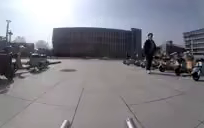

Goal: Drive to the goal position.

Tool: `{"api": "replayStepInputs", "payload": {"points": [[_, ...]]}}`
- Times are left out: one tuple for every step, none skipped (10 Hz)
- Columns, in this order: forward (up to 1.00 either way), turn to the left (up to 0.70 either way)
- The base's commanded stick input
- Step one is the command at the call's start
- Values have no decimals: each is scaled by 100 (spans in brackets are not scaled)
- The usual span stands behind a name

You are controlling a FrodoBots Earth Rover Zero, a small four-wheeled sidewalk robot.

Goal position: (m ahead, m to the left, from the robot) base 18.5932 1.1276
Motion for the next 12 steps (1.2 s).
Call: {"api": "replayStepInputs", "payload": {"points": [[100, -9], [100, 0], [100, 0], [100, 0], [100, 0], [100, 0], [100, 0], [100, 0], [100, 0], [100, 0], [100, 0], [100, 0]]}}
